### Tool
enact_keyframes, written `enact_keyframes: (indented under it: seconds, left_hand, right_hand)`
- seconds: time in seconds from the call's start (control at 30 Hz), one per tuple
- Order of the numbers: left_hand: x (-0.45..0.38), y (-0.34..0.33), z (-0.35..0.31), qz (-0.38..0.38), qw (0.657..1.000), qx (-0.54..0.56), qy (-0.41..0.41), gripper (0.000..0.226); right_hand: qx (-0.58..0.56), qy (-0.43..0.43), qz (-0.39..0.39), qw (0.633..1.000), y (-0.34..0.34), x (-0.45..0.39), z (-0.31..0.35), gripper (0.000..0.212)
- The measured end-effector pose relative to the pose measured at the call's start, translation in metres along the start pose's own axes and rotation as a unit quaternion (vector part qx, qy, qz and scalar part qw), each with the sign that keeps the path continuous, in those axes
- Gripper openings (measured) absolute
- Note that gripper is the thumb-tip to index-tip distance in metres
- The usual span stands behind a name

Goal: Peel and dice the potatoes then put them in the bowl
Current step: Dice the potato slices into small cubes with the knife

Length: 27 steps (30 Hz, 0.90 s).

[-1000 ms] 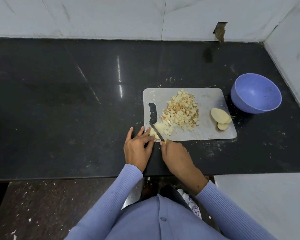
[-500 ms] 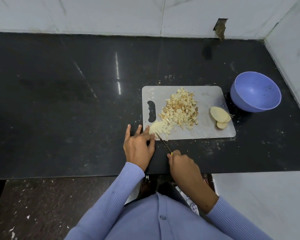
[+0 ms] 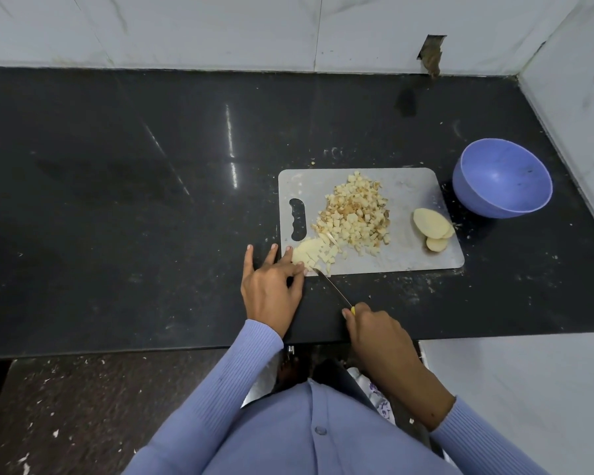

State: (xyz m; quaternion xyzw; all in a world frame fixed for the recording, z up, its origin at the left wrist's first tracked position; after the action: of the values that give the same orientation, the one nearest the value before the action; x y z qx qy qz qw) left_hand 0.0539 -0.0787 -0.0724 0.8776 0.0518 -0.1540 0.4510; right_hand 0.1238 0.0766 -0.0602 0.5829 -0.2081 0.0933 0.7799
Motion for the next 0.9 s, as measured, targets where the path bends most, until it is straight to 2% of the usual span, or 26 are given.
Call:
enact_keyframes:
  seconds: [0.2, 0.37, 0.63, 0.9]
  left_hand:
    - [-0.001, 0.000, 0.004, 0.001, 0.999, 0.024, -0.037, 0.010]
    - [0.002, 0.004, 0.011, -0.028, 0.997, 0.070, 0.010, 0.021]
    - [0.001, 0.004, 0.016, -0.034, 0.997, 0.071, 0.022, 0.012]
    - [-0.001, 0.003, 0.015, -0.029, 0.996, 0.085, 0.020, 0.011]
  right_hand:
    - [-0.048, 0.021, -0.015, 0.999, 0.009, 0.000, 0.001, 0.033]
    - [-0.072, 0.033, -0.033, 0.996, 0.015, -0.018, 0.018, 0.035]
    - [-0.072, 0.052, -0.026, 0.996, 0.011, -0.037, 0.043, 0.040]
    - [-0.038, 0.022, 0.000, 0.999, 0.007, -0.036, 0.049, 0.040]
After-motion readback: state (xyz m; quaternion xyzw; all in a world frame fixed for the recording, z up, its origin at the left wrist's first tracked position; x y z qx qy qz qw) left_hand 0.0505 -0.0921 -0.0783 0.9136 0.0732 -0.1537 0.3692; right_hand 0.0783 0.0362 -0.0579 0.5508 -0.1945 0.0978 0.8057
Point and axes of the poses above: each hand's wrist, its own x-axis away from the middle knuckle, its own y-axis out of the back of the hand, z = x × y, the point moved 5 cm from there along -x, towards the middle knuckle, and after that the axes turned 2 degrees about -y, right-handed, at the moved point
